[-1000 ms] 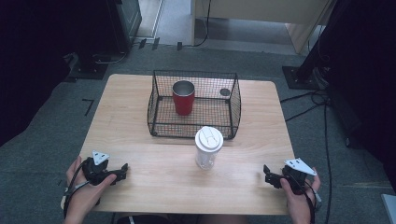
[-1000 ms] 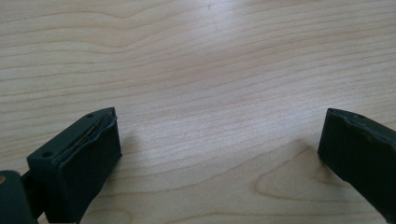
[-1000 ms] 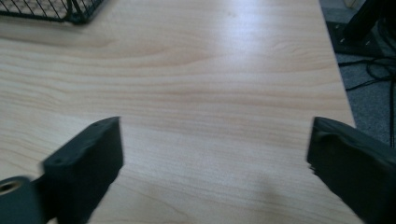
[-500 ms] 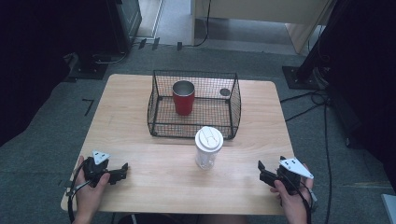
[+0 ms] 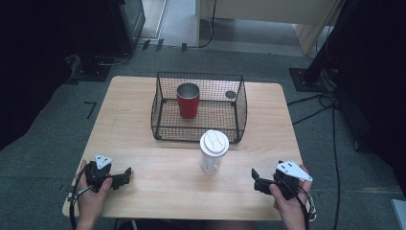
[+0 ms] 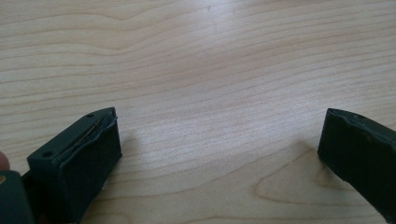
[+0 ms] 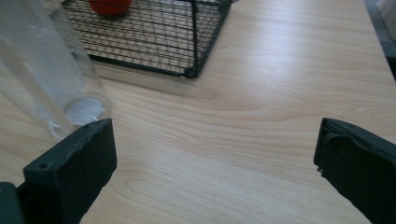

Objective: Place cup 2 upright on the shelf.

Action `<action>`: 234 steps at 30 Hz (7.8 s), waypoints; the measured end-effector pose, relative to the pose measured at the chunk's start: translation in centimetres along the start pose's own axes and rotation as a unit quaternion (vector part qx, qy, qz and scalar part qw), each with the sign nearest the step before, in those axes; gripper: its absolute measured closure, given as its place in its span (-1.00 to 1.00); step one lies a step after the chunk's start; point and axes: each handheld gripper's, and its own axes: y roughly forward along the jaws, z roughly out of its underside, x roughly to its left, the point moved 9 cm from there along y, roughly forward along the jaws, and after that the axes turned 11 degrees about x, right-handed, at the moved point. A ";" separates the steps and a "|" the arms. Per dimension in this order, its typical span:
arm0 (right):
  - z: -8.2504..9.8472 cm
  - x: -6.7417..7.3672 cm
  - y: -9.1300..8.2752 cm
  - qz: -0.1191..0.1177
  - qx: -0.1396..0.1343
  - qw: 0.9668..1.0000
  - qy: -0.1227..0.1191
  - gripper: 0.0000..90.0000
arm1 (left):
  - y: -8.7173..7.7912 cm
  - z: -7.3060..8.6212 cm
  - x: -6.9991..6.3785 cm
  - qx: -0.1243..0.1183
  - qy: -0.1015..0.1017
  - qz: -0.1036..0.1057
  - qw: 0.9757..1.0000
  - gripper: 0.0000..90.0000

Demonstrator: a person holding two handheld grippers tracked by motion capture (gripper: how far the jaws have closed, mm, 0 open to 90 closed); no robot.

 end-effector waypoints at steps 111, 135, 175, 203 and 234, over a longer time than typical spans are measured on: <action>-7.1 15.5 5.8 0.003 -0.153 0.988 -0.004 -0.65 | 0.0 0.0 0.0 -0.001 -0.001 0.001 1.000 -1.00; -8.2 15.6 4.3 -0.004 -0.190 0.982 0.002 -0.65 | 0.0 0.0 0.0 -0.001 -0.001 0.001 1.000 -1.00; -15.9 15.9 1.1 0.005 -0.261 0.965 -0.012 -0.65 | 0.0 0.0 0.0 0.000 0.000 0.000 1.000 -1.00; -22.1 13.4 1.4 0.038 -0.318 0.947 0.015 -0.65 | 0.0 0.0 0.0 0.001 0.000 0.000 1.000 -1.00; -25.3 11.3 8.5 0.092 -0.315 0.944 0.006 -0.65 | 0.0 -0.1 0.0 0.001 -0.002 0.000 1.000 -1.00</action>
